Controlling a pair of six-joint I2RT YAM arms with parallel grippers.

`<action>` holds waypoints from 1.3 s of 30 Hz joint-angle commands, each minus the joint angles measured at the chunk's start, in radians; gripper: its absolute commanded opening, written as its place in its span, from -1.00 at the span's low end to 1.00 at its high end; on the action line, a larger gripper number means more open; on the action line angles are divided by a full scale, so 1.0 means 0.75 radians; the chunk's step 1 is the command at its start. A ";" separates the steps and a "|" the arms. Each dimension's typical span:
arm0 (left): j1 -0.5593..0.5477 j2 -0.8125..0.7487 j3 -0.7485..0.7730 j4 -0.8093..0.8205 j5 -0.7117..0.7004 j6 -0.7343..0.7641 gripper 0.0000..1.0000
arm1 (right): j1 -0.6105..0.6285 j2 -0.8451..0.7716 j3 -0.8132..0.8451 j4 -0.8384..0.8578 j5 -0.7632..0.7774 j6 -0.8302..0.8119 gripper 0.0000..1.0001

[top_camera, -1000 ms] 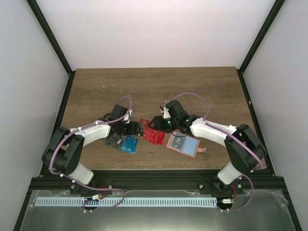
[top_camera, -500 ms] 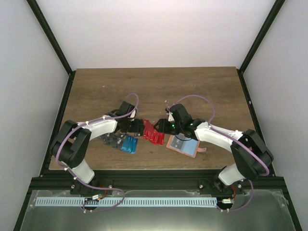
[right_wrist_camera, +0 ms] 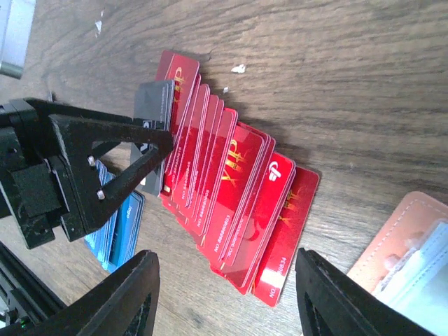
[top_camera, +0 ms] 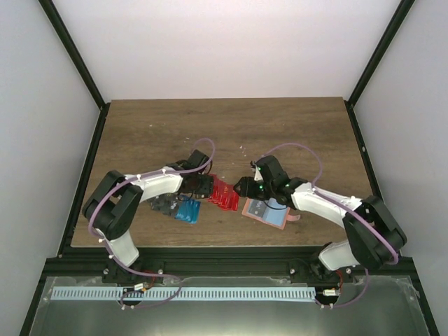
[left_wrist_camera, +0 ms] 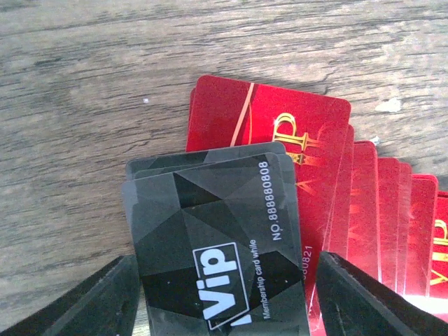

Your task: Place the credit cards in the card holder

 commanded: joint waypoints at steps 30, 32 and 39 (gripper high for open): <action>-0.101 -0.187 -0.001 -0.091 -0.037 -0.089 0.11 | -0.052 -0.194 -0.122 0.033 -0.058 0.015 0.10; -0.098 -0.182 0.000 -0.085 -0.035 -0.079 0.12 | -0.051 -0.193 -0.129 0.052 -0.078 0.020 0.11; -0.083 -0.196 -0.031 -0.009 0.056 -0.073 0.12 | -0.051 -0.204 -0.172 0.150 -0.166 0.045 0.13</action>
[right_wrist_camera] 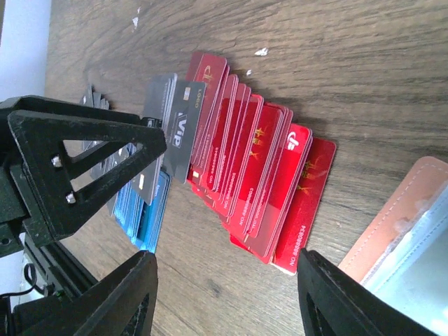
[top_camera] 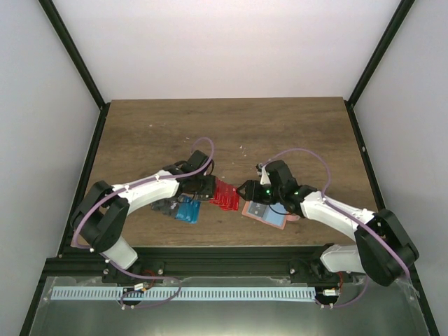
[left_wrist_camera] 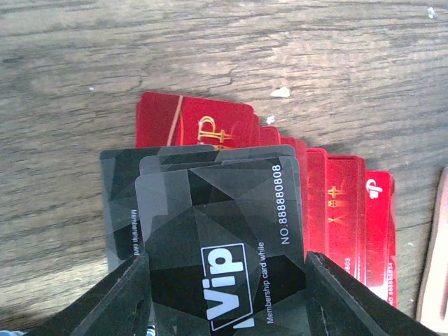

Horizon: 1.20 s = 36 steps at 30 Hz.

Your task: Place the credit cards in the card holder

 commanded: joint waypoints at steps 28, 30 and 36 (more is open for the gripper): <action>0.155 -0.070 -0.170 0.352 0.485 -0.053 0.03 | 0.173 0.255 0.065 0.476 -0.150 0.164 -0.44; 0.156 -0.067 -0.169 0.352 0.482 -0.050 0.02 | 0.186 0.287 0.088 0.483 -0.144 0.171 -0.47; 0.156 -0.061 -0.167 0.348 0.470 -0.042 0.01 | 0.204 0.369 0.150 0.481 -0.135 0.191 -0.57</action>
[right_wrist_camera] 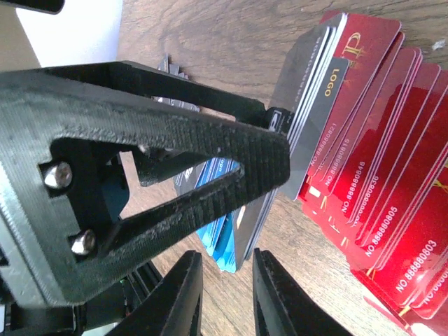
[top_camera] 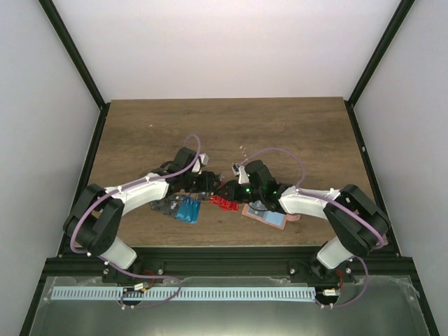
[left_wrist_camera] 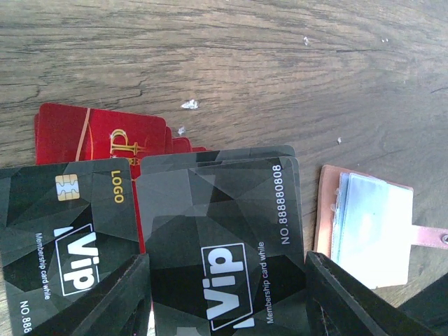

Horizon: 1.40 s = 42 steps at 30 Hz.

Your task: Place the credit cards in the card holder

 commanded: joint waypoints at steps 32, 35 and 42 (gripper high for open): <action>-0.003 0.015 -0.007 0.005 -0.048 -0.022 -0.03 | 0.026 0.250 0.203 -0.111 0.089 0.060 -0.99; -0.003 0.010 -0.009 0.005 -0.050 -0.021 -0.02 | 0.027 0.231 0.179 -0.099 0.099 0.053 -0.99; -0.001 -0.027 -0.019 0.002 -0.081 -0.002 0.21 | 0.025 0.133 0.090 -0.078 0.141 0.008 -0.99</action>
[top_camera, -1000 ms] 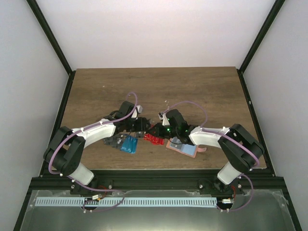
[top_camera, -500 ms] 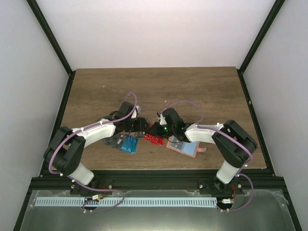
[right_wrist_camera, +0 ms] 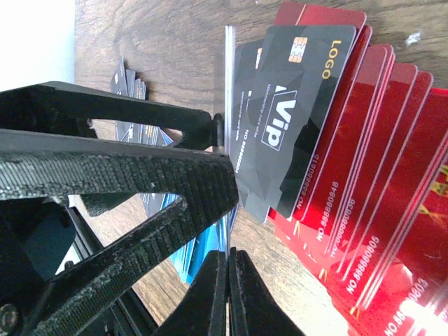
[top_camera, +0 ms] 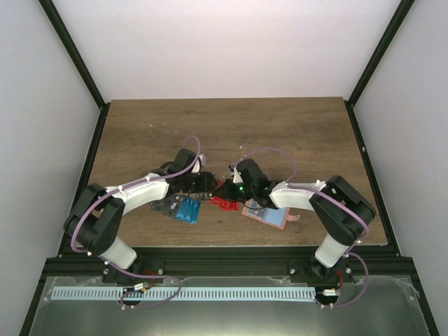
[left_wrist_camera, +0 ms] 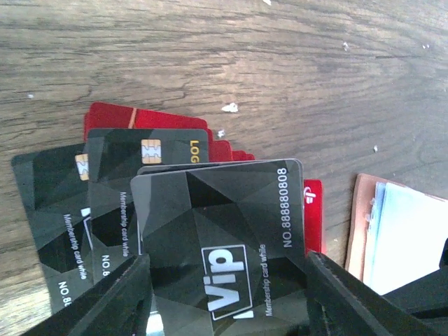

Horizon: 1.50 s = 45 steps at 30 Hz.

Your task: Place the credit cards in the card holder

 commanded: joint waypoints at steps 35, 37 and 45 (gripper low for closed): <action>0.129 -0.674 -0.375 0.818 0.860 -0.112 0.33 | -0.322 -0.771 -0.586 0.621 -0.706 -0.283 -0.99; 0.127 -0.681 -0.386 0.858 0.877 -0.143 0.32 | -0.323 -0.766 -0.584 0.619 -0.711 -0.284 -0.99; 0.126 -0.657 -0.394 0.912 0.904 -0.191 0.29 | -0.322 -0.744 -0.576 0.630 -0.733 -0.279 -0.99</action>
